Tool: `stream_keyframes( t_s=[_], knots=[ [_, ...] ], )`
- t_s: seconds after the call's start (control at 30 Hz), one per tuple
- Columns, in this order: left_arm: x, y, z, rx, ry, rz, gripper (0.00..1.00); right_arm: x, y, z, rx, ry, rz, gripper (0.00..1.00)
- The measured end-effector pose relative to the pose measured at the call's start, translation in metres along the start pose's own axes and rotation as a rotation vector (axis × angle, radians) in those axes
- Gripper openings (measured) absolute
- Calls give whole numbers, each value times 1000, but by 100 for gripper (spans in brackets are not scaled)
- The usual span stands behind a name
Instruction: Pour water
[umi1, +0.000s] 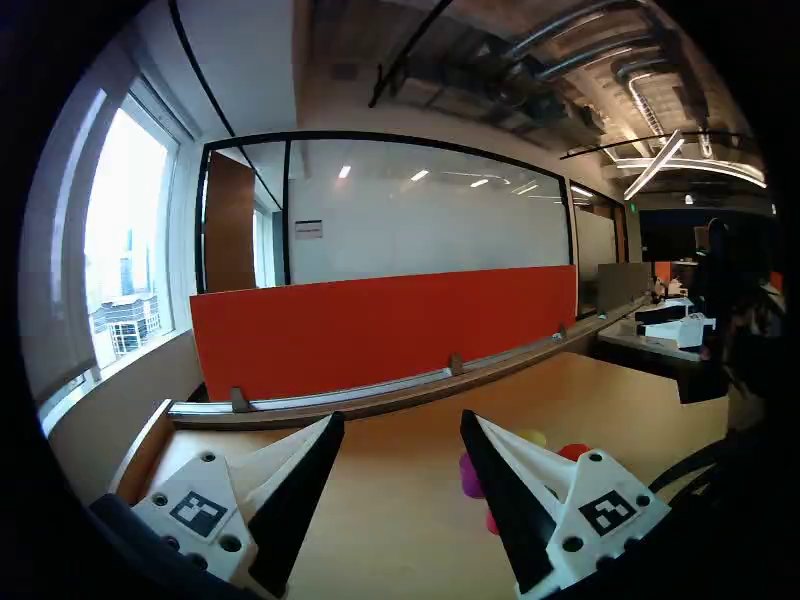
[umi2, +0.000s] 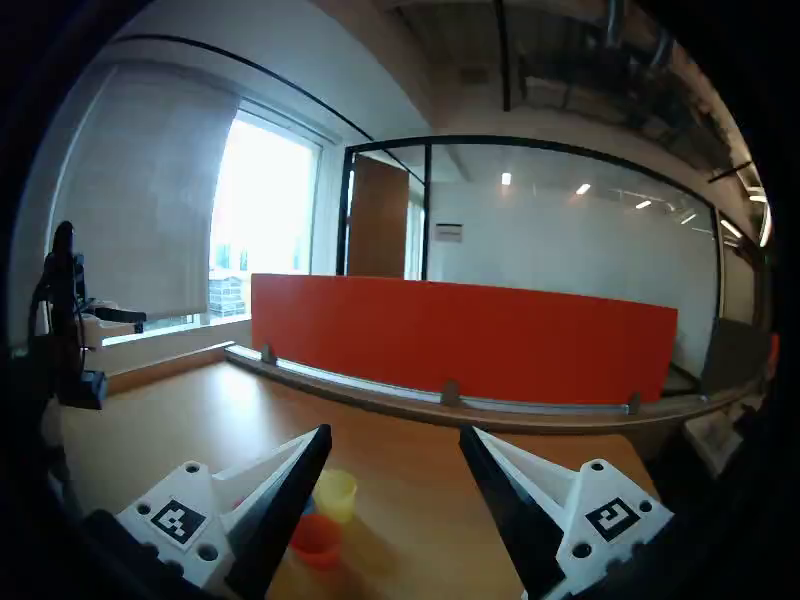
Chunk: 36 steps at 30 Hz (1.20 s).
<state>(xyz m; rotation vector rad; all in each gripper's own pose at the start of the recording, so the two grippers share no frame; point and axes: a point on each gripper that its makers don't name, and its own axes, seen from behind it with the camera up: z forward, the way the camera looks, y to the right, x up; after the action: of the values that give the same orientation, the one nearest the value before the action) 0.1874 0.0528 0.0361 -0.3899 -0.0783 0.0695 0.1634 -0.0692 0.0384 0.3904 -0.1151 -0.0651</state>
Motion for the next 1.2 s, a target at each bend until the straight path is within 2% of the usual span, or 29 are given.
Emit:
stream_keyframes(
  t_s=[0.2, 0.47, 0.67, 0.87, 1.07, 1.2],
  knots=[
    [4, 12, 3, -68, -4, 28, 86, 11, -19, 0, 94, 0, 4, 99],
    [6, 32, 7, -178, -13, 17, 86, 22, -43, 0, 205, -9, -24, 99],
    [4, 33, 10, -223, -26, 14, 86, 20, -58, 0, 284, -38, -64, 99],
    [2, 33, 11, -245, -36, 18, 86, 17, -69, -1, 350, -66, -75, 100],
    [0, 36, 12, -275, -46, 10, 86, 13, -73, -1, 380, -92, -108, 100],
    [-5, 39, 13, -296, -62, 34, 86, 11, -79, -1, 406, -111, -125, 99]
  ],
)
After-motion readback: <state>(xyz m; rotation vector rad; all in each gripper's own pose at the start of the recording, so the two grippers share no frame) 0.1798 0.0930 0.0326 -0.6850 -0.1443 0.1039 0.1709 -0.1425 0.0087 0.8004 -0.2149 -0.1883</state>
